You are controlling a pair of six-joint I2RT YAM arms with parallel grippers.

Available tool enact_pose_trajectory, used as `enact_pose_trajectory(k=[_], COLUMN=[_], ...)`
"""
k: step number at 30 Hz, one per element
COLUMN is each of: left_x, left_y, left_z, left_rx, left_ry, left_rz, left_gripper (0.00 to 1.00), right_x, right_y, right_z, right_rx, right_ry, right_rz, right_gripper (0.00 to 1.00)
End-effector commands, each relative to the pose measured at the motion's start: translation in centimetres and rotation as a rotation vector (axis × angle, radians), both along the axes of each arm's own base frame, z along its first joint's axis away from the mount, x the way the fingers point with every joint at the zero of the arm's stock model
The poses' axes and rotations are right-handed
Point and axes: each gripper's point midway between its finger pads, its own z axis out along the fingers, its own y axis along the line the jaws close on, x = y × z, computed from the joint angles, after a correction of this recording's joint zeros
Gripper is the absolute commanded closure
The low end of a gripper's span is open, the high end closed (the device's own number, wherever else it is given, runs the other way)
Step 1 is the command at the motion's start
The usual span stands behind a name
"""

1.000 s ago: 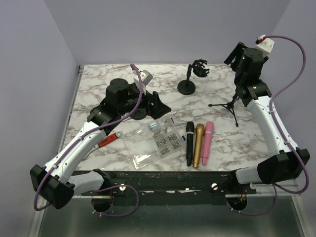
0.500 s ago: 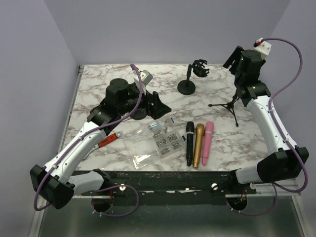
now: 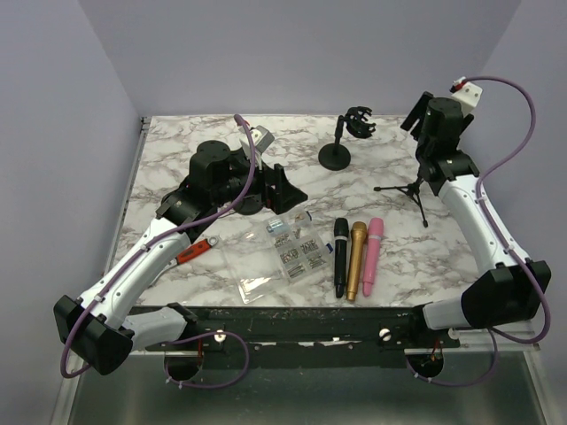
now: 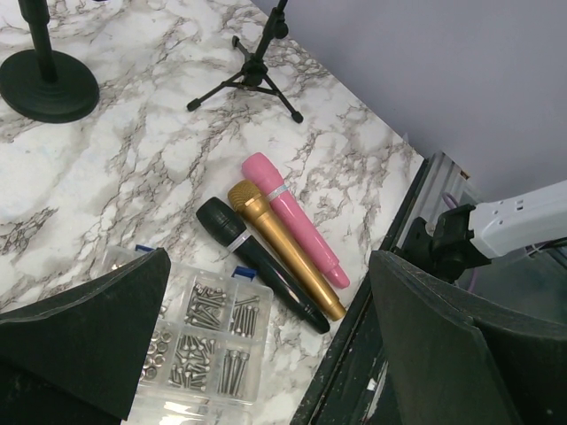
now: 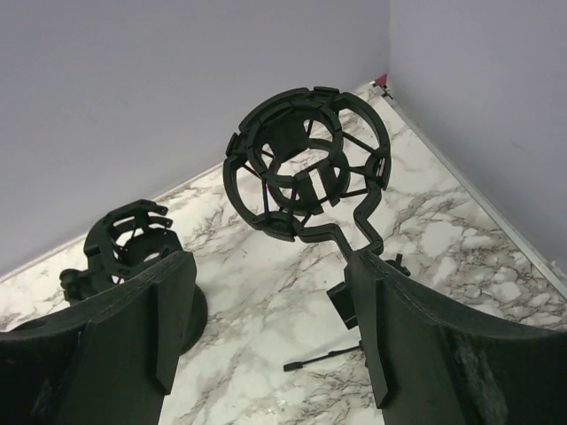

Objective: Remove the microphone from the stand

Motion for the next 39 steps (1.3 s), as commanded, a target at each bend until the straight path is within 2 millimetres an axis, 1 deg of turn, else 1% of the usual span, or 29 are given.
enact_pose_trajectory(k=[1,6,8,10,12,14,16,17,20,24,28,30,32,35,37,39], left_x=[-0.7,-0.8,-0.7,-0.8,-0.7,-0.7,-0.7,-0.7,-0.7,-0.9,-0.9,-0.9,-0.9,-0.9,-0.9,-0.9], left_y=[-0.4,-0.4,-0.4,-0.4,-0.3,-0.3,-0.3,-0.3,-0.3,-0.4,-0.3,-0.3,-0.3,-0.3,-0.3,-0.2], left_z=[0.4,0.5,0.5,0.4,0.5,0.5,0.5,0.5,0.4,0.6,0.7,0.7,0.6,0.6,0.7,0.8], left_rx=[-0.02,-0.025,-0.024,-0.022,-0.02,-0.021,-0.02,-0.02,-0.02,-0.028,-0.028,-0.027,-0.025,-0.025,-0.026,-0.026], left_ry=[-0.008,-0.006,-0.005,-0.006,-0.009,-0.012,-0.011,-0.01,-0.009,-0.005,-0.01,-0.013,-0.011,-0.01,-0.012,-0.018], left_rz=[-0.03,-0.036,-0.034,-0.035,-0.031,-0.03,-0.031,-0.03,-0.031,-0.041,-0.036,-0.034,-0.032,-0.035,-0.034,-0.031], left_gripper=[0.01,0.02,0.01,0.01,0.01,0.01,0.01,0.01,0.01,0.01,0.01,0.01,0.01,0.02,0.02,0.01], right_x=[-1.0,-1.4,-1.3,-1.0,-0.7,-0.6,-0.7,-0.8,-1.7,-2.9,-3.2,-3.0,-2.8,-2.6,-2.6,-2.8], right_y=[-0.6,-0.3,-0.3,-0.5,-0.6,-0.8,-0.7,-0.7,-0.5,-0.5,-0.5,-0.4,-0.1,0.2,0.8,1.9], right_z=[-1.8,2.9,4.2,4.4,3.3,1.5,-1.0,-2.3,-4.9,-6.5,-8.3,-8.7,-8.0,-6.0,-4.8,-4.0], right_rx=[0.007,0.019,0.015,0.001,-0.01,-0.011,-0.005,0.003,0.035,0.055,0.055,0.053,0.055,0.063,0.077,0.104], right_ry=[0.055,-0.043,-0.07,-0.067,-0.04,-0.004,0.042,0.068,0.122,0.126,0.156,0.174,0.173,0.141,0.121,0.112], right_rz=[-0.03,-0.007,-0.003,-0.009,-0.02,-0.032,-0.036,-0.036,-0.043,-0.041,-0.043,-0.037,-0.019,0.0,0.036,0.096], right_gripper=[0.24,0.24,0.24,0.23,0.24,0.23,0.23,0.24,0.24,0.24,0.24,0.24,0.24,0.24,0.24,0.24])
